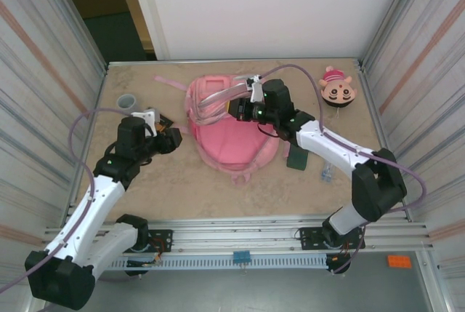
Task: Pack books, pencil case, and school supplies into a backpack
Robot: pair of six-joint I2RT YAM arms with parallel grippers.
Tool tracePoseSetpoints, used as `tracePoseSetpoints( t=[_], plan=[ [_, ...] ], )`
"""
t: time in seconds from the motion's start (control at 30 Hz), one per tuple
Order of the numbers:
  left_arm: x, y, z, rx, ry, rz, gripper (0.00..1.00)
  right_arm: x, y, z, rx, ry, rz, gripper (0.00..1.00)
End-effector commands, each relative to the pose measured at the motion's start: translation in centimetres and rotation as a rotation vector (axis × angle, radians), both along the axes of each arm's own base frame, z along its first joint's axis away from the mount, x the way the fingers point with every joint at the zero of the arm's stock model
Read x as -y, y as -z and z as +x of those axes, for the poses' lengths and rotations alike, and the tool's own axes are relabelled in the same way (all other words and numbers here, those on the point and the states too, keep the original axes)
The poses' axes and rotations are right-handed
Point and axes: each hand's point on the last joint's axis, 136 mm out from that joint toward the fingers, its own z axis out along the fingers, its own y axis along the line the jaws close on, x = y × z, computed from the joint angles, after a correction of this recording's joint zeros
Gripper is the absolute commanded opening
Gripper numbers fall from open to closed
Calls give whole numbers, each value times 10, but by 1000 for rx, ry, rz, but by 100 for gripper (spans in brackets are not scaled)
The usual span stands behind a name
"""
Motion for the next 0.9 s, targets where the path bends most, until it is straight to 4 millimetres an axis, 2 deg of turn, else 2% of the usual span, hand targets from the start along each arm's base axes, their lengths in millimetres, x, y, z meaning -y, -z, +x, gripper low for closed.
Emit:
tracePoseSetpoints(
  t=[0.0,0.17,0.27,0.37,0.47,0.57,0.7,0.77,0.87],
  plan=[
    [-2,10,-3,-35,-23,-20,59,1,-6,9,51,37,37,5],
    [3,14,-3,-61,-10,-41,59,1,31,-25,-68,39,-29,41],
    [8,16,-1,-72,4,-66,59,2,63,-57,-171,46,-119,47],
    [11,27,0,-97,7,-72,59,10,99,-89,-295,79,-183,51],
    [9,40,3,-113,8,-43,60,13,120,-115,-402,96,-173,55],
    [-9,53,11,-159,-49,31,62,18,129,-134,-467,111,-188,59],
    [-32,62,26,-218,-119,-52,61,24,126,-149,-495,117,-220,66],
    [-38,62,33,-236,-136,-120,59,29,125,-156,-520,116,-220,69],
    [-30,58,37,-241,-105,-159,57,31,124,-164,-557,97,-203,71]
  ],
)
